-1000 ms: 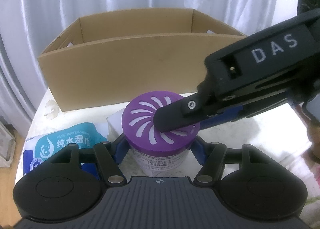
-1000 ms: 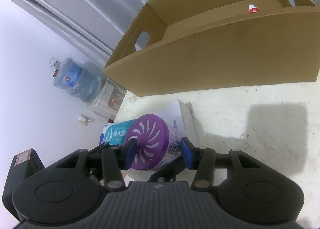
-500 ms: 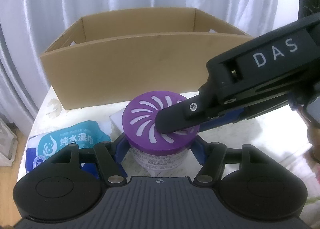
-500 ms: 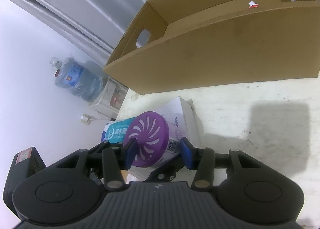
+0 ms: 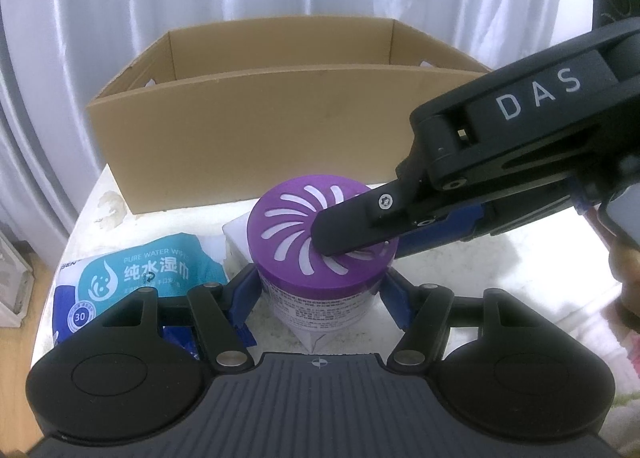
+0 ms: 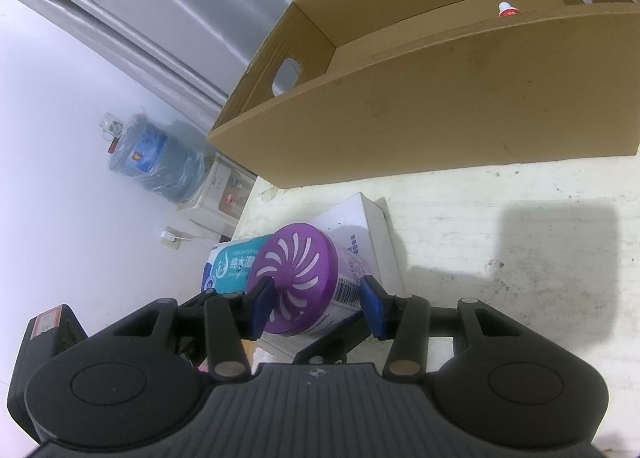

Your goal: Organize objects

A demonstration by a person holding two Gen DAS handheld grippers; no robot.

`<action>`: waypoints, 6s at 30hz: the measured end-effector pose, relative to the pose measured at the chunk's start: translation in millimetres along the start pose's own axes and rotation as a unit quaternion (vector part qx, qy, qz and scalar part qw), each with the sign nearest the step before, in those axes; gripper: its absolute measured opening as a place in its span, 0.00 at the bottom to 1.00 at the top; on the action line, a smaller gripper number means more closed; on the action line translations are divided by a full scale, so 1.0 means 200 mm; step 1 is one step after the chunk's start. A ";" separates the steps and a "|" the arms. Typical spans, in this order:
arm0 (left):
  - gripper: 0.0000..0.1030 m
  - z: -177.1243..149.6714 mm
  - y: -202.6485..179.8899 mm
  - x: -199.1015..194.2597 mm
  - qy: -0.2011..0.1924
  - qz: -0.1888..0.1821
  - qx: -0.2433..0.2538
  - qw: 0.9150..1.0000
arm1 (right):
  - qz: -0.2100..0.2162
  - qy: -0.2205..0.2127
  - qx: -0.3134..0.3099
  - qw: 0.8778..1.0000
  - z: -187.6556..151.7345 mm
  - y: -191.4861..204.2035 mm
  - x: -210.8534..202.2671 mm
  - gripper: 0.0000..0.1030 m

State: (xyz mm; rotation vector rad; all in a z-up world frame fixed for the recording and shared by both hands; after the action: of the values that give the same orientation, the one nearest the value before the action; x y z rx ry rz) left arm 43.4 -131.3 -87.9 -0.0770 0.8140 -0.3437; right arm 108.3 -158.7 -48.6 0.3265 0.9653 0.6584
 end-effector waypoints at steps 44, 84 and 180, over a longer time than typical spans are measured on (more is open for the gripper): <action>0.63 0.05 -0.01 -0.05 -0.016 0.004 0.003 1.000 | 0.000 -0.009 -0.008 1.000 0.02 0.05 -0.03 0.49; 0.63 0.51 -0.06 -0.09 -0.065 0.006 0.014 0.998 | -0.003 -0.069 -0.036 0.997 0.30 0.19 -0.23 0.50; 0.63 1.15 0.15 0.84 0.088 0.079 0.010 0.993 | 0.011 0.047 0.080 0.996 1.38 -0.59 0.62 0.51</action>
State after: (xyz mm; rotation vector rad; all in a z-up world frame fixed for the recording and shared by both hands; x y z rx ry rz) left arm 324.0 -172.4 -53.6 0.0364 0.9847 -0.2112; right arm 434.2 -160.9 -42.8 0.4506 1.1096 0.6217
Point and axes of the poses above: each gripper's, at about its wrist camera, not at the fingertips, and x roughly the way its jaws point, y to its left, z to its top, the point moved 6 cm from there along x, roughly the way its jaws point, and after that the axes turned 14 degrees about -x, right-handed, at the moved point
